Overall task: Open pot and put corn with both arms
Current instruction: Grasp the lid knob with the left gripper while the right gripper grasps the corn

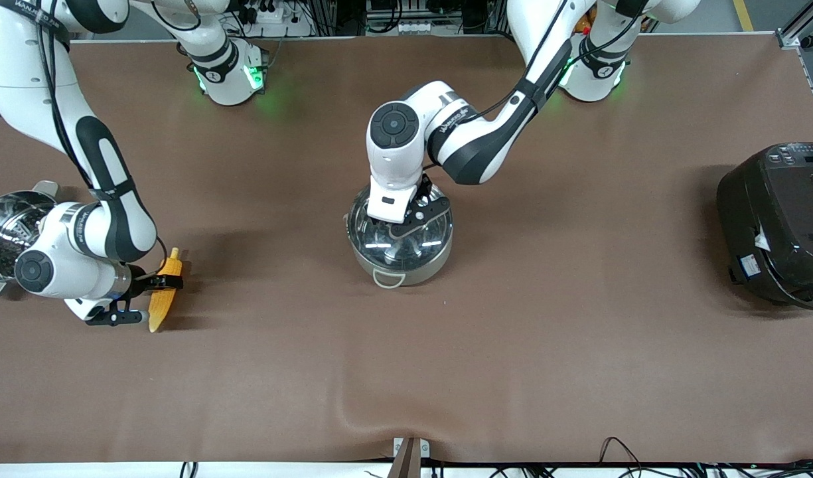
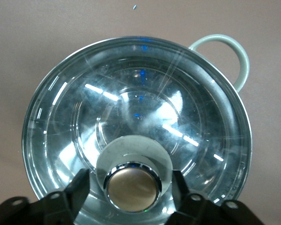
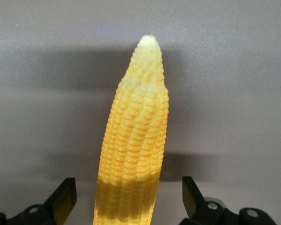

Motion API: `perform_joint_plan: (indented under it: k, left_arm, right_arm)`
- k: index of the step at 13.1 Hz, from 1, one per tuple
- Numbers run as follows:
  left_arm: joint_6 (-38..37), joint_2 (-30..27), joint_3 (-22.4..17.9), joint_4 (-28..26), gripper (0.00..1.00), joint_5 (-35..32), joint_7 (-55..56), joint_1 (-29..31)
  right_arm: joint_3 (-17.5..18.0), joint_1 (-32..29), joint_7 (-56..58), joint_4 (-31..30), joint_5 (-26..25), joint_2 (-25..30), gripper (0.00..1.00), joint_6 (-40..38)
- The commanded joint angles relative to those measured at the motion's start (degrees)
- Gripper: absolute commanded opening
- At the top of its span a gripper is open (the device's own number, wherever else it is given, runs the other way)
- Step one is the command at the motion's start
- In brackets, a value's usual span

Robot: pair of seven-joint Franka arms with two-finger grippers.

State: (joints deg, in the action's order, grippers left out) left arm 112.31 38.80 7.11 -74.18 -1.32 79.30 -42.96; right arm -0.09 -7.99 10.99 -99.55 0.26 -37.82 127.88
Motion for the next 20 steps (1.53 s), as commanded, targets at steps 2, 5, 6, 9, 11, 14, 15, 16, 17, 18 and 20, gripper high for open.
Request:
perform_joint_plan:
  k: [2,5,6,9,11,14,15,16,17,18,20]
  left_arm:
    - [-0.6,0.05,-0.43,0.26,0.7,-1.14,1.82,-0.63]
    - [-0.77,0.05,-0.34,0.26,0.68,-1.05,1.82,-0.63]
    - [-0.77,0.05,-0.34,0.0,0.66,-1.05,1.82,-0.63]
    - [-0.77,-0.04,-0.34,0.0,0.53,-0.88,1.82,-0.63]
    - [-0.77,-0.04,-0.34,0.08,0.38,-0.61,1.56,-0.37]
    - [-0.77,-0.21,-0.34,0.08,0.13,-0.35,1.82,-0.28]
    - [-0.86,-0.21,-0.34,0.08,0.04,-0.35,1.82,-0.28]
    - [-0.86,-0.39,-0.34,0.08,0.0,-0.43,1.82,-0.2]
    - [-0.95,-0.56,-0.34,0.0,0.0,-0.61,1.91,-0.2]
    - [-0.95,-1.0,-0.52,0.0,0.0,-0.96,3.83,-0.46]
    - [-2.17,-4.24,-0.35,-0.79,0.0,-1.14,5.86,0.24]
  right_arm:
    - [0.71,-0.27,0.0,0.05,-2.1,-0.59,0.21,-0.26]
    - [0.71,-0.19,0.52,-0.3,-2.19,-0.51,0.0,-0.35]
    - [0.71,0.08,0.52,-0.91,-2.19,-0.24,0.0,-0.26]
    - [0.79,1.92,0.43,-0.91,-2.19,2.82,0.0,-1.92]
    - [0.79,3.59,0.0,-0.47,-2.19,5.28,0.0,-5.69]
    - [1.06,4.82,0.17,-0.47,-2.1,8.45,0.0,-9.03]
    - [1.15,5.26,-0.01,-0.47,-2.02,9.68,0.0,-10.09]
    - [1.15,5.96,-0.18,-0.47,-1.93,10.47,0.0,-10.97]
    - [1.23,6.4,-0.18,-0.47,-1.93,11.18,0.0,-11.42]
    - [1.23,6.93,0.25,-0.39,-1.84,11.79,0.0,-12.12]
    - [1.32,9.12,-0.97,0.23,-1.32,12.94,0.0,-14.31]
